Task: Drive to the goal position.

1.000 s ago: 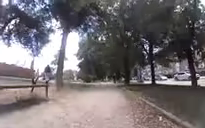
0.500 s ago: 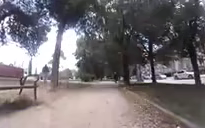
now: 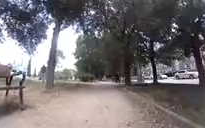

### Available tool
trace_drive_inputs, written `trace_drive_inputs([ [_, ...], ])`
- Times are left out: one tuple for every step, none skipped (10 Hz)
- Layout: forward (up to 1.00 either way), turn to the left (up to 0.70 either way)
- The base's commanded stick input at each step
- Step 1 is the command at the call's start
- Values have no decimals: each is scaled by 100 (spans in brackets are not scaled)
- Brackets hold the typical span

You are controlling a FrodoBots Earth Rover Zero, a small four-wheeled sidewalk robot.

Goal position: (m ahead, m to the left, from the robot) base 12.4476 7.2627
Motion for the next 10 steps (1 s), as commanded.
trace_drive_inputs([
  [85, 0],
  [85, 0],
  [85, 0],
  [85, 0],
  [85, 0],
  [85, 0],
  [85, 0],
  [85, 0],
  [85, 0],
  [85, 0],
])
